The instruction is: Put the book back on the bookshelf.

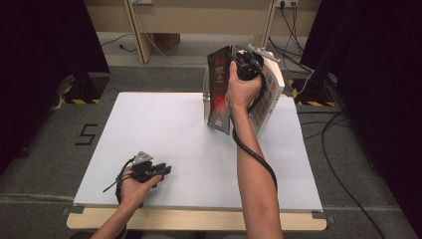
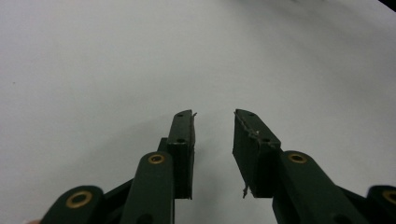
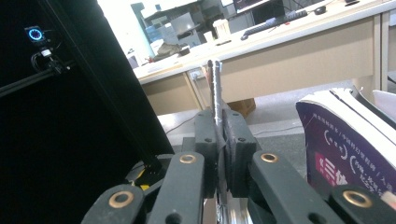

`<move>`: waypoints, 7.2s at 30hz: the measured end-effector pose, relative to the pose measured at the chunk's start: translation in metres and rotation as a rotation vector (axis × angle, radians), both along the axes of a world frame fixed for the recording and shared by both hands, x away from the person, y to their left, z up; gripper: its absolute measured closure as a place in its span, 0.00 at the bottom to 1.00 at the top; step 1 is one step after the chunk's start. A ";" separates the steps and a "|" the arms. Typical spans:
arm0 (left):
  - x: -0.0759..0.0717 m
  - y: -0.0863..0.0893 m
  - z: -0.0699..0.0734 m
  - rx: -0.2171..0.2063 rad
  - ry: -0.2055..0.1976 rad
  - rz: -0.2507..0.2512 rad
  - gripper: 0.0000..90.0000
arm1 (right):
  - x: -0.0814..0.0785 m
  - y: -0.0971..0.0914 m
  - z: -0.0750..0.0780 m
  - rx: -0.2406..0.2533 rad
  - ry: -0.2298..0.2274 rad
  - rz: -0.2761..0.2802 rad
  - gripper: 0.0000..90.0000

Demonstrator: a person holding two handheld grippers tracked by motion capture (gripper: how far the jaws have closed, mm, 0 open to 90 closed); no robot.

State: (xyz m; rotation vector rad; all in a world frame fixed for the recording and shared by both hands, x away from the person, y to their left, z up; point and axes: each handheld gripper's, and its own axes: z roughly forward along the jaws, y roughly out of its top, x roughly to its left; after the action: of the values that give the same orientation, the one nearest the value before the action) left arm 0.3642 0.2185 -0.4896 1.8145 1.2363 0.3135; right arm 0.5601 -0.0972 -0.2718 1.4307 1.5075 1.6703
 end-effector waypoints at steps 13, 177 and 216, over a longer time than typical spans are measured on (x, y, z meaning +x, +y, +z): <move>0.000 -0.002 -0.003 0.009 0.007 -0.006 0.75 | -0.025 0.007 -0.022 -0.121 0.017 -0.023 0.92; 0.001 -0.003 -0.005 0.020 0.006 -0.029 0.74 | -0.032 0.008 -0.032 -0.318 0.129 -0.084 0.77; 0.002 -0.002 -0.005 0.023 0.005 -0.031 0.74 | -0.027 0.016 -0.005 -0.265 0.051 -0.101 0.97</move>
State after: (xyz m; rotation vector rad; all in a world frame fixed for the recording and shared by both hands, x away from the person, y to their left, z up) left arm 0.3660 0.2162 -0.4951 1.8536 1.2122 0.3072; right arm 0.5335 -0.0812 -0.2766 1.3889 1.5882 1.3278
